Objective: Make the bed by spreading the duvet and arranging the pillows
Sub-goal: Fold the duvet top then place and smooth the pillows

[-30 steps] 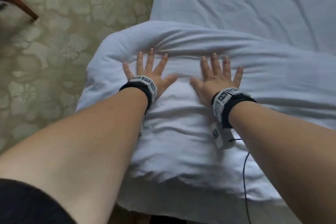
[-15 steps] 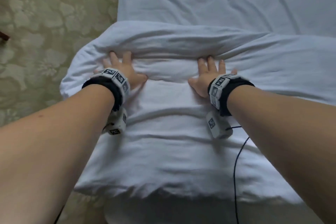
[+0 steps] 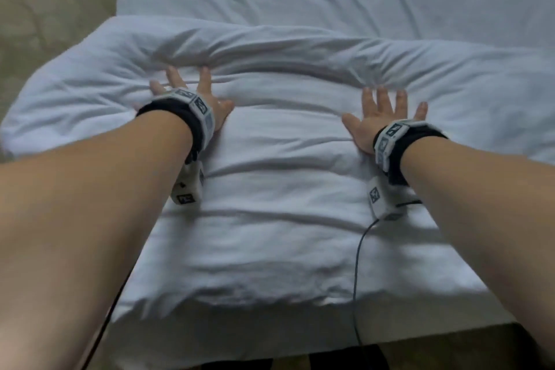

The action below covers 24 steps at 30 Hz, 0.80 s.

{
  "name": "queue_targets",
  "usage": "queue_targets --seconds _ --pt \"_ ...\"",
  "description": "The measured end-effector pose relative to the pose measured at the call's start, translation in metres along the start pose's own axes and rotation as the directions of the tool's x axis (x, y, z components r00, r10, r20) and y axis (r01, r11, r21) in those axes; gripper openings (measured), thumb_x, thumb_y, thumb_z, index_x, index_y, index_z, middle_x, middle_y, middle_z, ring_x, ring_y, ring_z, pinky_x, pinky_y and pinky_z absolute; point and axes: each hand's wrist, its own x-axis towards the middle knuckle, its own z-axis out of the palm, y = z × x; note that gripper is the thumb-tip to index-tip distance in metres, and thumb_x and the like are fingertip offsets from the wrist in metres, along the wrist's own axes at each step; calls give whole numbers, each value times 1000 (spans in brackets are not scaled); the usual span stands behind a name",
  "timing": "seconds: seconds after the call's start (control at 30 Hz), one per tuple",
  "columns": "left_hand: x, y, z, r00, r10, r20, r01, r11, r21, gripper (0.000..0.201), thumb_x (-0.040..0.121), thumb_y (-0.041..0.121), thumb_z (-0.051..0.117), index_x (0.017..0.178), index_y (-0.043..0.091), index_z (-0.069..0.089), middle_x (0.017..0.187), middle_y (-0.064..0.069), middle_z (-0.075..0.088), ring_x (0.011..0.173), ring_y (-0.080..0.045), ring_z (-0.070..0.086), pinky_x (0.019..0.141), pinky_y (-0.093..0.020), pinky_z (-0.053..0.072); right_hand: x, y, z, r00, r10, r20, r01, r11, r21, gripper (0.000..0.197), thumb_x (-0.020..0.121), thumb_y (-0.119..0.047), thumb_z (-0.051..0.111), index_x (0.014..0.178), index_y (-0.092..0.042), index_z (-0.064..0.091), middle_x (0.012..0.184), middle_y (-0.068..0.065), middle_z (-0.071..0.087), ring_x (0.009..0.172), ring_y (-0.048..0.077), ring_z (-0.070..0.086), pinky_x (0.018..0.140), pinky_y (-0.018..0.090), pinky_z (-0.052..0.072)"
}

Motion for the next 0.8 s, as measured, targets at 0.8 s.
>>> queue_targets --seconds 0.8 --pt "-179 208 182 994 -26 -102 34 997 72 75 91 77 18 149 56 -24 163 3 -38 152 -39 -26 110 -81 0 -4 366 119 999 -19 30 19 1000 6 87 88 -79 3 159 -32 -15 165 -11 -24 154 22 -18 123 51 -11"
